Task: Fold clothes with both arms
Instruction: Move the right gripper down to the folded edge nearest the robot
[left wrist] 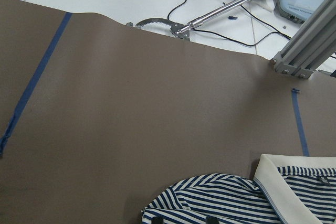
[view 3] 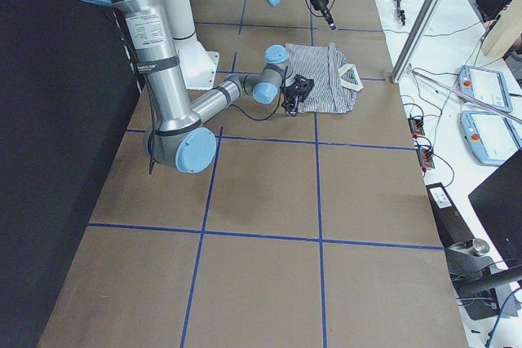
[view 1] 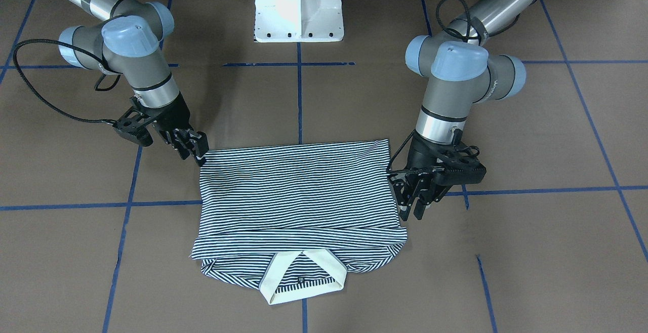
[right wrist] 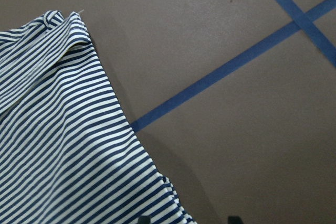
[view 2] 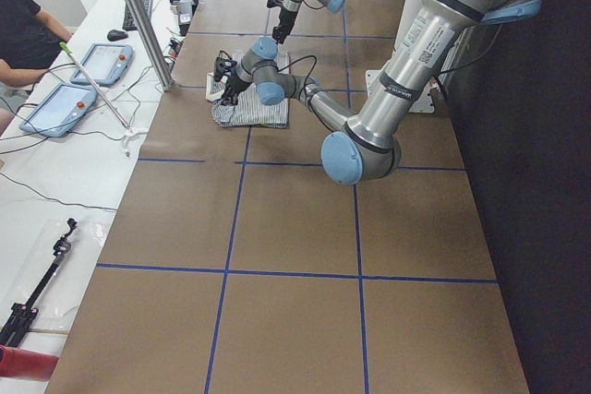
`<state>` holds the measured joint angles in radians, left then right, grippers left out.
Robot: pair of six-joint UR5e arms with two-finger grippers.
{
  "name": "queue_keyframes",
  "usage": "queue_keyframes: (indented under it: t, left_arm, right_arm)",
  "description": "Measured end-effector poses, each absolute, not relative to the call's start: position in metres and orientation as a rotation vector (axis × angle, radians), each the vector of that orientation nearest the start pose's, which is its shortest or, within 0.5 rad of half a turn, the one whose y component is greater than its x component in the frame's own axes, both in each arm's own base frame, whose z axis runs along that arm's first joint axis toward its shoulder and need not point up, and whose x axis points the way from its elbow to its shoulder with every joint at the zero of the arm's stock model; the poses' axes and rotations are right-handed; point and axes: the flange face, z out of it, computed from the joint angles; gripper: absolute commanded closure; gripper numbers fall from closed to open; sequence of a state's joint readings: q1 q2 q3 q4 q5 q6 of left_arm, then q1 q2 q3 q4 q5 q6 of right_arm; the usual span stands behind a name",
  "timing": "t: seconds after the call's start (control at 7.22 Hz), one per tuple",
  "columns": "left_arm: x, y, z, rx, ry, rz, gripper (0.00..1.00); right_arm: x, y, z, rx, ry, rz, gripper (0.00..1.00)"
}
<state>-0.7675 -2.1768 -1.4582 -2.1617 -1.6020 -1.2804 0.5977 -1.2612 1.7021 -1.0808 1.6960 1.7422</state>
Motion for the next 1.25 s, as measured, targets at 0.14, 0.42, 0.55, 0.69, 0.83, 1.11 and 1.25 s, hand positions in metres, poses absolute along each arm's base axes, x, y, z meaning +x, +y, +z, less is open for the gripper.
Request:
queue_keyframes:
  t: [0.14,0.42,0.55,0.69,0.83,1.11,1.25]
  left_arm:
    - [0.429,-0.595,0.283,0.527,0.96,-0.413,0.61]
    - [0.43,-0.595,0.282,0.528,0.961,-0.413,0.61]
    - [0.43,-0.595,0.282,0.528,0.961,-0.413,0.61]
    - [0.43,-0.595,0.281,0.528,0.961,-0.414,0.61]
    - [0.43,-0.595,0.281,0.527,0.961,-0.415,0.61]
    - [0.43,-0.595,0.281,0.527,0.96,-0.415,0.61]
    - [0.43,-0.595,0.281,0.526,0.96,-0.415,0.61]
  right_arm:
    - [-0.454,-0.446,0.38,0.081,-0.948,0.645,0.39]
    - [-0.463,-0.44,0.382,0.076,-0.94,0.634,0.51]
    - [-0.468,-0.437,0.384,0.077,-0.934,0.63,0.94]
    - [-0.47,-0.435,0.385,0.078,-0.93,0.63,1.0]
    - [-0.471,-0.434,0.385,0.077,-0.93,0.632,1.0]
    - [-0.469,-0.432,0.382,0.074,-0.941,0.639,1.0]
    - [-0.462,-0.422,0.375,0.065,-0.961,0.646,1.0]
